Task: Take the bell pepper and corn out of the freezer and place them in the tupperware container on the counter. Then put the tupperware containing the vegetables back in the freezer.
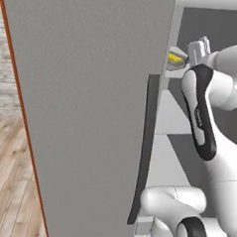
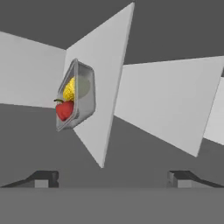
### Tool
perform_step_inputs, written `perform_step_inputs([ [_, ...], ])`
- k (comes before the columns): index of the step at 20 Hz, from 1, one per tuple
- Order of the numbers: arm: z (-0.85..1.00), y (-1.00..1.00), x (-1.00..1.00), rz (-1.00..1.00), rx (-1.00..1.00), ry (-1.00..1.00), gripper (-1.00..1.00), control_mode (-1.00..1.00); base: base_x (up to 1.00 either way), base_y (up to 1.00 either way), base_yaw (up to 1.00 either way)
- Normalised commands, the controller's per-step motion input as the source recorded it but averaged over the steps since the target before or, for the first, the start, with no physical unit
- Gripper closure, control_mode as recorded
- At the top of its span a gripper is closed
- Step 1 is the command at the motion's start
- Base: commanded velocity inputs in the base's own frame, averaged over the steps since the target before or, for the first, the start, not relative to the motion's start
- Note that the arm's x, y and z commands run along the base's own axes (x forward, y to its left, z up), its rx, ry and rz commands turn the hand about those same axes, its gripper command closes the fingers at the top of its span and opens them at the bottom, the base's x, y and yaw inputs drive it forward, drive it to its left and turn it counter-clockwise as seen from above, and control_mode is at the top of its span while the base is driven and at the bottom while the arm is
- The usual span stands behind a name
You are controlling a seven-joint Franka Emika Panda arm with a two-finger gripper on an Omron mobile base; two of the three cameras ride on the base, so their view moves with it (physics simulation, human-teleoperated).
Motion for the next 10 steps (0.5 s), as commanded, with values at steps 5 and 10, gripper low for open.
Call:
perform_step_inputs([
  [5, 0.26, 0.00, -1.00, -0.07, -0.01, 0.10, -1.00, -1.00, 0.00, 0.00, 0.00],
  [10, -0.05, 0.11, -1.00, -0.02, -0.05, 0.29, -1.00, -1.00, 0.00, 0.00, 0.00],
])
